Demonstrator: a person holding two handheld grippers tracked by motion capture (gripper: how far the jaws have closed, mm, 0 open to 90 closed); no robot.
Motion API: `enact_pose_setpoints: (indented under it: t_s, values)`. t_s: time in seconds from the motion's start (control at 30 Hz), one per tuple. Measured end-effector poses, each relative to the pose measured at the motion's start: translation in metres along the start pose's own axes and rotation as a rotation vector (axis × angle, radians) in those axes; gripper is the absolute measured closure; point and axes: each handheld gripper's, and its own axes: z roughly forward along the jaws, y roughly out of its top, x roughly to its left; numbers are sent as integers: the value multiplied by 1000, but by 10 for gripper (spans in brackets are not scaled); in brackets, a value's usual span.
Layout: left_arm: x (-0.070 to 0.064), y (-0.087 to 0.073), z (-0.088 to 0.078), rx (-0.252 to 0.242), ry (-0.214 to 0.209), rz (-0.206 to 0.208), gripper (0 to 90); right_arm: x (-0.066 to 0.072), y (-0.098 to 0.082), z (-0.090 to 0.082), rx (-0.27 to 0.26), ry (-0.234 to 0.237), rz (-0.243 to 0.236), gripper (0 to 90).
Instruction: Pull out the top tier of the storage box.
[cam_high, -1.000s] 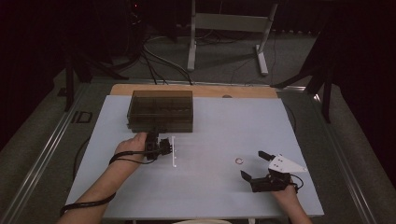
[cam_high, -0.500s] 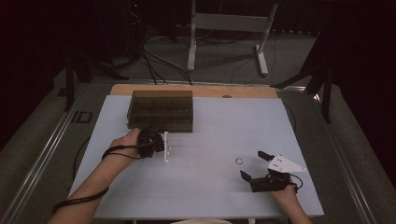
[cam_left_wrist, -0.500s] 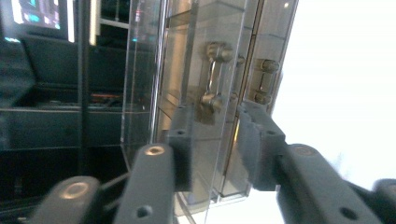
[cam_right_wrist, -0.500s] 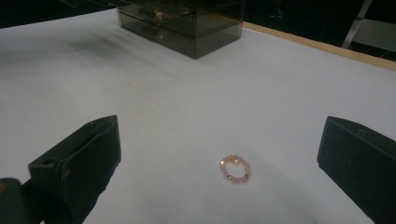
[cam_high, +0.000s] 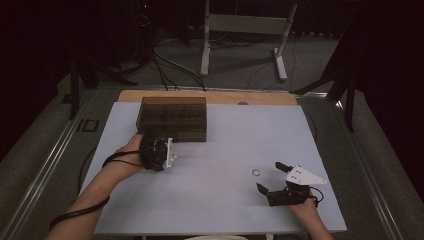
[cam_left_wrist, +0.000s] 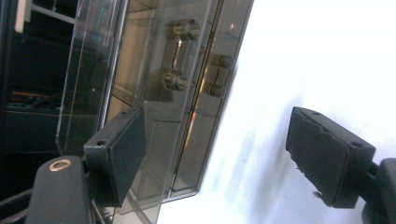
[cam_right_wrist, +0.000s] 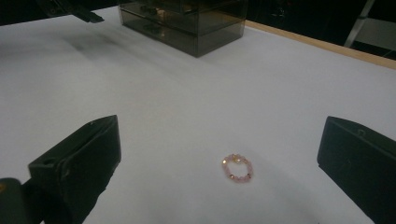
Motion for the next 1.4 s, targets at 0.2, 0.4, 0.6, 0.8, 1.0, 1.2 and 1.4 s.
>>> enact_pose_setpoints:
  t_s: [0.2, 0.4, 0.6, 0.8, 1.0, 1.2, 1.4]
  values:
    - [6, -4, 3, 24, -79, -14, 50, 0, 0, -1, -1, -1, 0, 1]
    - [10, -8, -1, -56, -133, -11, 50, 0, 0, -1, -3, -2, 1, 1]
    - [22, -17, -3, -149, -210, 13, 51, 0, 0, -1, -4, -2, -1, 1]
    - [39, -26, -6, -225, -274, -20, 52, 0, 0, -1, -4, -2, -1, 1]
    - [55, -34, -7, -276, -348, -76, 52, 0, 0, -1, -1, -3, -2, 1]
    - [68, -40, -6, -325, -384, -155, 52, 0, 0, -1, -2, 0, -3, 1]
    - [78, -43, -4, -330, -440, -242, 52, 1, 0, -1, -9, 7, -4, 1]
